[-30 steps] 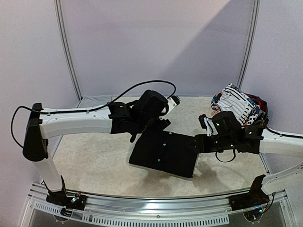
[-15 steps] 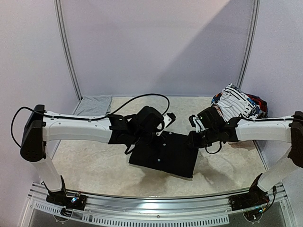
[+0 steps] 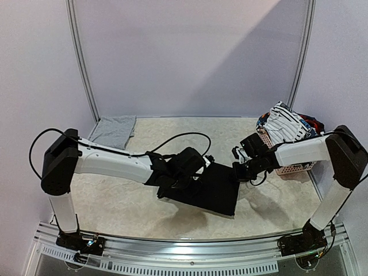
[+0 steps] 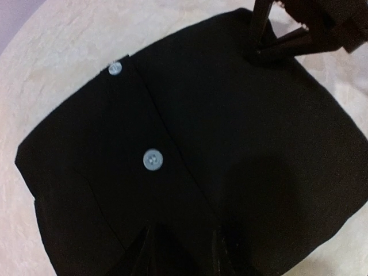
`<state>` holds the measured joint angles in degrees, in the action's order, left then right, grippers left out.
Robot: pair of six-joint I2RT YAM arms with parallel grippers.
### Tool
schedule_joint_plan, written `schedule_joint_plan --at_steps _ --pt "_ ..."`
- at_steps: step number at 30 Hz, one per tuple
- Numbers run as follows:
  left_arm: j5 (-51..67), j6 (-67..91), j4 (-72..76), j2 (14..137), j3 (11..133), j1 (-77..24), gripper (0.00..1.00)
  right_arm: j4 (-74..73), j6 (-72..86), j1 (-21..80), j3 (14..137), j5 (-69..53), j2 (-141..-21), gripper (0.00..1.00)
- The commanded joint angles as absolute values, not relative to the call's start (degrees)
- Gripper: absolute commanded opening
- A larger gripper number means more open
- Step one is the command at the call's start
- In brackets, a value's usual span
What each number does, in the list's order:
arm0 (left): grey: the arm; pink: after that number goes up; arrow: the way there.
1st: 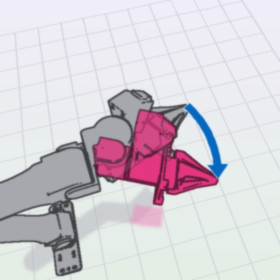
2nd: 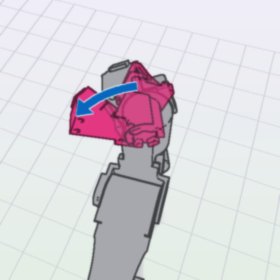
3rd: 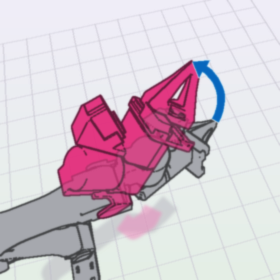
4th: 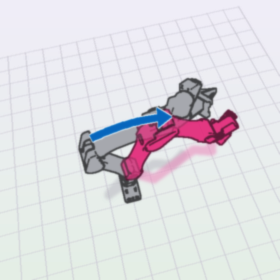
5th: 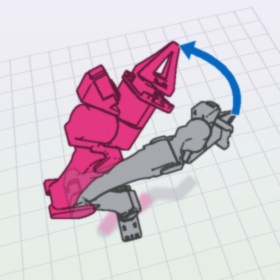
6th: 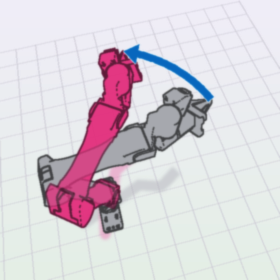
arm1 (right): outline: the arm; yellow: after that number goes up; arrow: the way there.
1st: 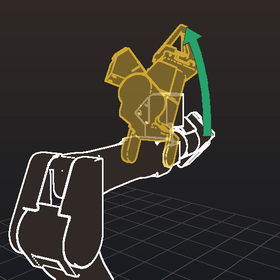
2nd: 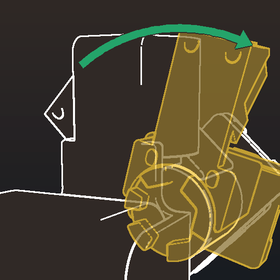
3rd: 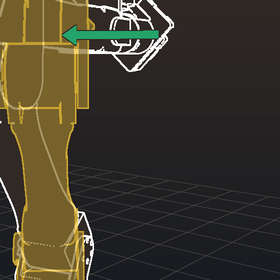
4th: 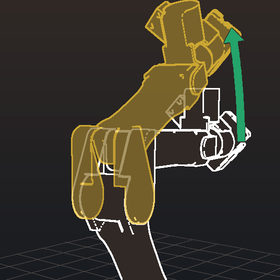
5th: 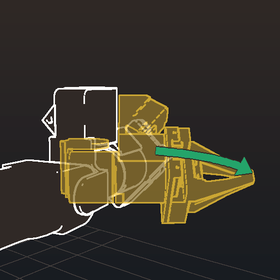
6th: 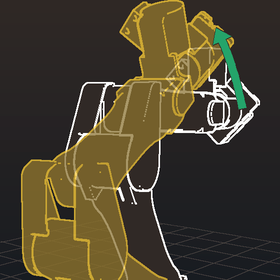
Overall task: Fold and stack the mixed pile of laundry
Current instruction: Smooth out the square-folded shirt at the center of the board.
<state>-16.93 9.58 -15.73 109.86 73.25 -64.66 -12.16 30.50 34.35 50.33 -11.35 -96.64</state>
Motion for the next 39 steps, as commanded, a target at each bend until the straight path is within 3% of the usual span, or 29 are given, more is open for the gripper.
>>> schedule_joint_plan --at_steps 1,11,20,27,39 --pt "-16.36 11.69 -14.18 111.73 70.81 -65.54 0.36 -9.61 29.24 32.95 51.15 -13.15 -100.76 0.1" --pt "-16.94 14.33 -12.11 114.6 66.74 -66.95 0.33 -7.87 28.82 31.19 51.11 -16.39 -104.79 0.1" --pt "-21.37 15.51 -16.99 107.31 68.57 -69.71 0.36 -16.85 27.84 31.81 57.79 -20.18 -93.85 0.17" --pt "-26.07 16.43 -20.6 101.77 68.48 -69.43 0.47 -16.61 29.73 40.06 58.3 -20.43 -89.77 0.2" --pt "-28.03 18.65 -20.28 99.37 61.5 -65.24 0.42 -13.26 35.7 50.93 51.75 -15.77 -89.6 0.19"
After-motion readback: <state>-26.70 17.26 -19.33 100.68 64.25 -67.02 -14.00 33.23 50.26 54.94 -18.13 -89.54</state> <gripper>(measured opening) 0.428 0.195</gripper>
